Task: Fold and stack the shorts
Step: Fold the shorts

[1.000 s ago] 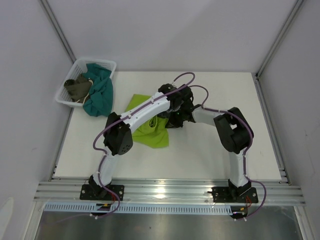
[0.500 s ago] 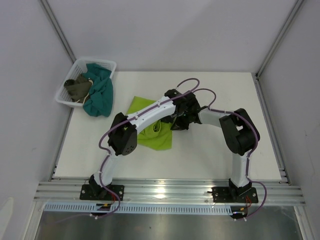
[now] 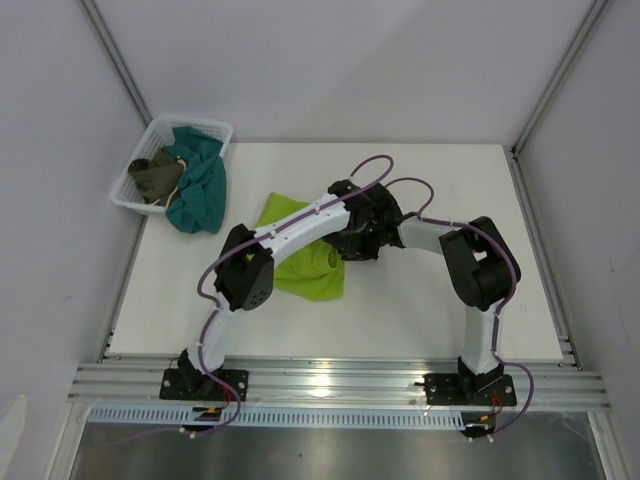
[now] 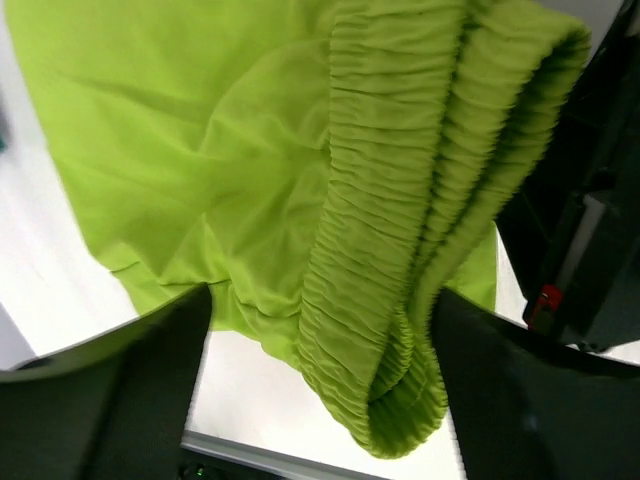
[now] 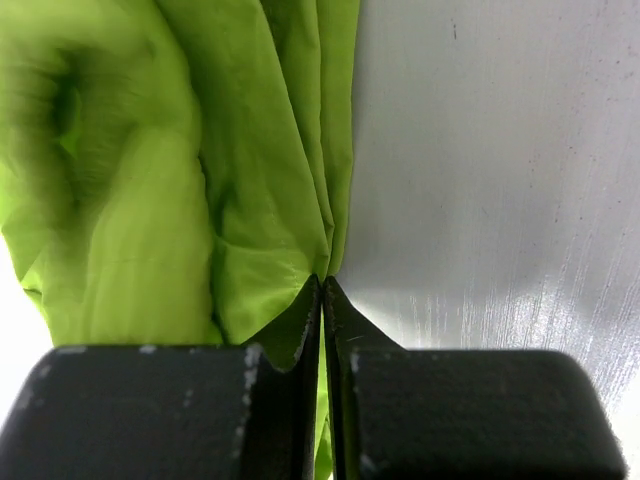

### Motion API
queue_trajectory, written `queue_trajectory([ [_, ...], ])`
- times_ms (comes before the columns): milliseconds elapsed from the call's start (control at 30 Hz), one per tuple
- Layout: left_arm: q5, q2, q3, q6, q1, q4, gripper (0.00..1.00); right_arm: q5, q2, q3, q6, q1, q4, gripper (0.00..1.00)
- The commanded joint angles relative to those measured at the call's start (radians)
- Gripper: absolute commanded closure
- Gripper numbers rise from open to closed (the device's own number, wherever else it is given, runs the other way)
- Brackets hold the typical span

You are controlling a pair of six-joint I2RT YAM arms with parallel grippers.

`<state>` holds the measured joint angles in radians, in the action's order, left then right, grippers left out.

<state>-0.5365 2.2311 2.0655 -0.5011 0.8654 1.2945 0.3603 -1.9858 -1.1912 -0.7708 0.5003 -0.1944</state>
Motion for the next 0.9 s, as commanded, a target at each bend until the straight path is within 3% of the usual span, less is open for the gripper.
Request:
queue_trajectory([
  [0, 0.108, -0.06, -0.08, -0.002, -0.025, -0.052, 0.08, -0.144, -0.013, 0.044, 0.05, 0.023, -0.08, 0.97],
  [33, 0.128, -0.103, -0.091, -0.007, -0.037, -0.084, 0.01, -0.144, -0.013, 0.045, 0.05, 0.023, -0.08, 0.97],
  [233, 0.181, -0.211, -0.151, -0.036, -0.094, -0.119, 0.01, -0.149, -0.005, 0.045, 0.051, 0.014, -0.083, 0.95],
  [333, 0.268, -0.332, -0.249, -0.036, -0.133, -0.214, 0.01, -0.153, 0.002, 0.047, 0.056, 0.003, -0.088, 0.94],
  [467, 0.526, -0.471, -0.327, -0.016, -0.195, -0.403, 0.01, -0.149, 0.001, 0.047, 0.061, -0.008, -0.086, 0.94],
  [567, 0.625, -0.504, -0.344, 0.001, -0.223, -0.406, 0.01, -0.15, 0.001, 0.042, 0.062, -0.011, -0.088, 0.94],
  [700, 0.878, -0.631, -0.561, -0.104, -0.334, -0.599, 0.01, -0.152, 0.007, 0.036, 0.065, -0.022, -0.096, 0.93],
  [767, 0.928, -0.675, -0.692, -0.14, -0.383, -0.668, 0.01, -0.156, 0.015, 0.035, 0.073, -0.026, -0.109, 0.9],
  [800, 0.937, -0.689, -0.706, -0.131, -0.4, -0.685, 0.01, -0.164, 0.028, 0.033, 0.086, -0.029, -0.118, 0.8],
  [867, 0.886, -0.702, -0.703, -0.099, -0.427, -0.638, 0.01, -0.19, 0.048, 0.028, 0.102, -0.042, -0.146, 0.71],
])
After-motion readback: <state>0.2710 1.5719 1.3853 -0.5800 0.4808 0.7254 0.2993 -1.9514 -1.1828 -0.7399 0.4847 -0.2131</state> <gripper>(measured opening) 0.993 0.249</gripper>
